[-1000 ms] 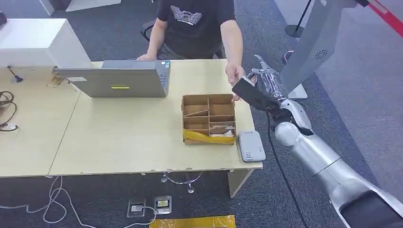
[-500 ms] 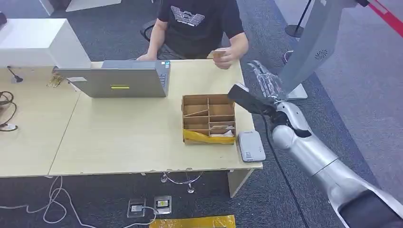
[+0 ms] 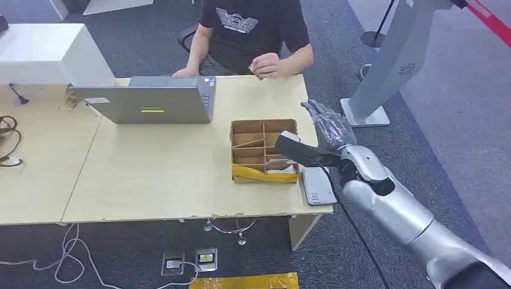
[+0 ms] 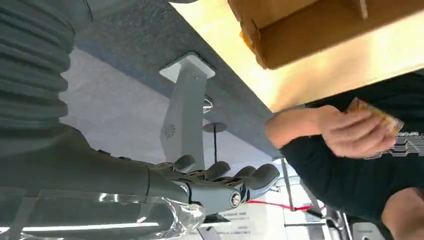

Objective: Pass the card to the sensor for recognition and then transmit it.

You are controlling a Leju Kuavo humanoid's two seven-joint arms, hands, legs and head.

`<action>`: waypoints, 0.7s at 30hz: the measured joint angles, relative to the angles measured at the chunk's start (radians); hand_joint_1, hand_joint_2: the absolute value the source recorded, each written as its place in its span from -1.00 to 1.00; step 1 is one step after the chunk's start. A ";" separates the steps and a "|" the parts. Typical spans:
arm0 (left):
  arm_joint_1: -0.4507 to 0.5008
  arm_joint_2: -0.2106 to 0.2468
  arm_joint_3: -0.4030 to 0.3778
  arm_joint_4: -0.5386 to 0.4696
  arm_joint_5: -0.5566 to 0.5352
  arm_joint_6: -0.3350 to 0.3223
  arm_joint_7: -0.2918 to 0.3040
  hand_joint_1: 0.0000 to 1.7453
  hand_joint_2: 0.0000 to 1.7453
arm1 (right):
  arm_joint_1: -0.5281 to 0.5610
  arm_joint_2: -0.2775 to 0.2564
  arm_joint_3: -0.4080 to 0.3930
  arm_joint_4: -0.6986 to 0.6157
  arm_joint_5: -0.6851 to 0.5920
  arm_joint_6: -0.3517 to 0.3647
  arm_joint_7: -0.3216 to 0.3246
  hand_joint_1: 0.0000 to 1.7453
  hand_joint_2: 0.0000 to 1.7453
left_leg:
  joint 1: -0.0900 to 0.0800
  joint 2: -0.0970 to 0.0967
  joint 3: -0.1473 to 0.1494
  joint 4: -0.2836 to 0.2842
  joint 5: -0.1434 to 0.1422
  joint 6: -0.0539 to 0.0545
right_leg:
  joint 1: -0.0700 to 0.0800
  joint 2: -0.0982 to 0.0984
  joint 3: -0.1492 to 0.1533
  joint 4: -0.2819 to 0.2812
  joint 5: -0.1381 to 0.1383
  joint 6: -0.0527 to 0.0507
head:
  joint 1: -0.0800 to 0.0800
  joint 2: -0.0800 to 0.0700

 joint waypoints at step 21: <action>-0.001 -0.002 0.000 0.000 -0.004 0.002 -0.015 -1.00 -1.00 | 0.073 -0.030 0.103 -0.074 0.112 0.016 0.036 -1.00 1.00 | 0.000 0.000 -0.001 0.000 0.000 0.000 | 0.000 0.000 0.000 0.000 0.000 0.000 | 0.000 0.000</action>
